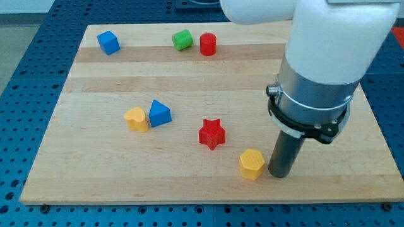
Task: Move the yellow hexagon to the bottom left side of the board
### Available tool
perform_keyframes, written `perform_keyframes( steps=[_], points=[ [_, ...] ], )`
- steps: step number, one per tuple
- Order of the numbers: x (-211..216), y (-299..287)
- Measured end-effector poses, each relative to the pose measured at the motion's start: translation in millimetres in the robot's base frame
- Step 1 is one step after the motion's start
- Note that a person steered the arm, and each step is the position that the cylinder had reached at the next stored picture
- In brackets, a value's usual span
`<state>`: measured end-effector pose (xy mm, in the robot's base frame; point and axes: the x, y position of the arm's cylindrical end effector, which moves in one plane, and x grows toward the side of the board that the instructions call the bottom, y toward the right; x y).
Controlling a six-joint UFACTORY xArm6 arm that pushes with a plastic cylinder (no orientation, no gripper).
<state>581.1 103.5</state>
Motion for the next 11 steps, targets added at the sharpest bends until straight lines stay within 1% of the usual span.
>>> perform_keyframes(
  steps=[1, 4, 5, 6, 7, 9, 10, 11],
  points=[
    [0.0, -19.0],
    [0.2, -147.4],
    [0.2, -94.8],
    [-15.8, -71.2],
    [-38.6, -106.5],
    [-9.2, -158.5],
    [13.2, -194.4],
    [23.3, -204.6]
  ],
)
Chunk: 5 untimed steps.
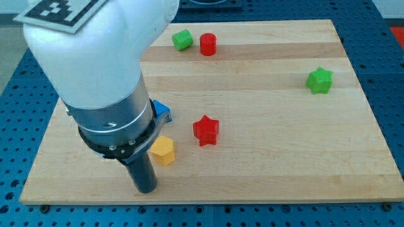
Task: Move the yellow hexagon to the bottom left side of the board
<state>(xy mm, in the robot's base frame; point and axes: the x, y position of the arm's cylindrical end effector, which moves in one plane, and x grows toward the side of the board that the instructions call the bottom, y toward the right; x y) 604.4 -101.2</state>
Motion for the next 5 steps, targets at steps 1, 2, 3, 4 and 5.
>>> perform_keyframes(
  steps=[1, 2, 3, 4, 5],
  points=[
    [-20.8, 33.7],
    [-73.0, 35.5],
    [-82.7, 31.7],
    [-108.6, 16.9],
    [-108.2, 8.4]
  ],
)
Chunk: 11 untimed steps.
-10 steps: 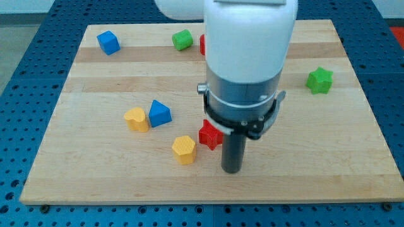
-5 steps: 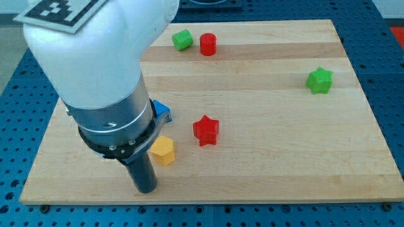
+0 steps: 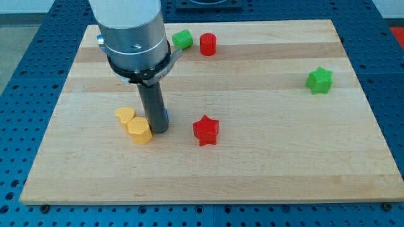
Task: Move the yellow hexagon to the bottom left side of the board
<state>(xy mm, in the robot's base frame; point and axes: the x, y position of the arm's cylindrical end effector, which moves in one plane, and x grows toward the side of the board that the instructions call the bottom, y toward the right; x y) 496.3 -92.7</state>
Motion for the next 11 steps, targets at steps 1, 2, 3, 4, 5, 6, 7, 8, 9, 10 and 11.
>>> perform_keyframes(
  steps=[1, 2, 3, 4, 5, 6, 7, 8, 9, 10, 11],
  points=[
    [-15.9, 23.7],
    [-37.4, 13.4],
    [-37.4, -5.2],
    [-26.4, -30.0],
    [18.7, -48.8],
    [47.8, -53.9],
    [26.8, -53.6],
    [14.0, -16.6],
    [55.4, -10.1],
    [64.7, -10.1],
    [65.8, -10.1]
  ],
)
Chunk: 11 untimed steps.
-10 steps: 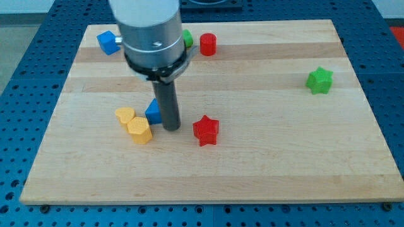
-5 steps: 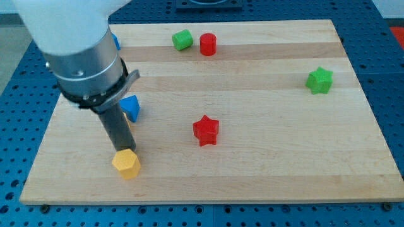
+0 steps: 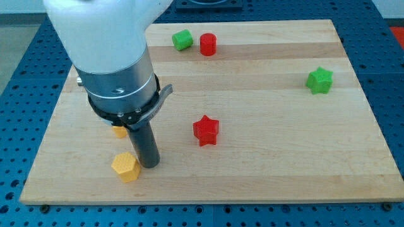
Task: Move the yellow hexagon to the bottom left side of the board
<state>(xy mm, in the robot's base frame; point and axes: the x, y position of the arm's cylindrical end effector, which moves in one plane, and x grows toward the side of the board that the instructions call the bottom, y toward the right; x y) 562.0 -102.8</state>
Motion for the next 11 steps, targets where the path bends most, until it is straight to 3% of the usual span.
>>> perform_keyframes(
  steps=[3, 7, 11],
  points=[
    [13.9, -8.4],
    [-1.8, -97.0],
    [-10.4, -77.8]
  ],
)
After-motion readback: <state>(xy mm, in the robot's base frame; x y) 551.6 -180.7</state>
